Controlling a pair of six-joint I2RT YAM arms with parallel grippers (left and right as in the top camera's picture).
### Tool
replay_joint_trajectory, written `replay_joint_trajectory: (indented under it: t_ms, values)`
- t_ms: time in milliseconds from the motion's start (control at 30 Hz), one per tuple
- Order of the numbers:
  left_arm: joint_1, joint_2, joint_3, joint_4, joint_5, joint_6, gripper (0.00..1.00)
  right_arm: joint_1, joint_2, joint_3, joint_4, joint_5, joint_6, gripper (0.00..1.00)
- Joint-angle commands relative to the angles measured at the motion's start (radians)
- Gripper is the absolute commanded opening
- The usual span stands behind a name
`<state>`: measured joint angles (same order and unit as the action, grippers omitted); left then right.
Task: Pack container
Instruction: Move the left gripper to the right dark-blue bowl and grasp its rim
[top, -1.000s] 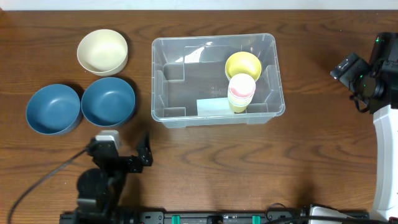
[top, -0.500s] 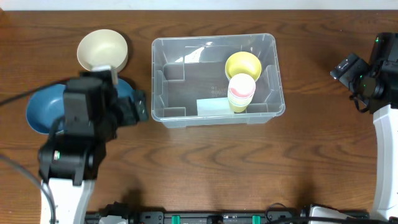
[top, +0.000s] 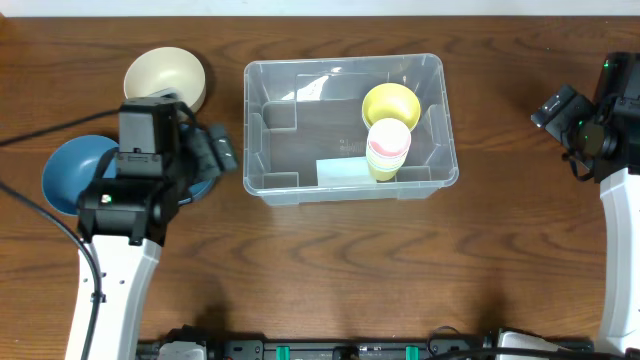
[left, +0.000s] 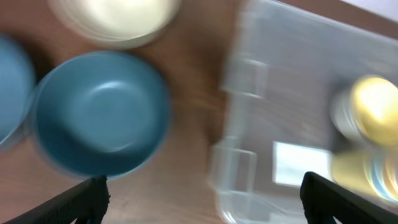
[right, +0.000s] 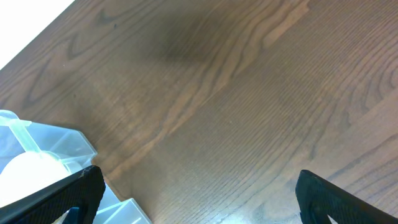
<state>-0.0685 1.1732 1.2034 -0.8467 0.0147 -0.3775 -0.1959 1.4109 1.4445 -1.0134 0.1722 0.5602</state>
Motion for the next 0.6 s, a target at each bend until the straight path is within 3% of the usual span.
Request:
replay_joint_trajectory:
  t_ms: [0,167,567]
  values:
    - [0.070,0.025,0.010,-0.039,-0.146,-0.333,0.98,-0.006,0.003,0.005,-0.001,0.003,0.008,0.99]
    - [0.141,0.100,-0.013,-0.069,-0.118,-0.504,0.98,-0.006,0.003,0.005,-0.001,0.003,0.008,0.99]
    - [0.151,0.380,-0.013,-0.089,-0.023,-0.708,0.99,-0.006,0.003,0.005,-0.001,0.003,0.008,0.99]
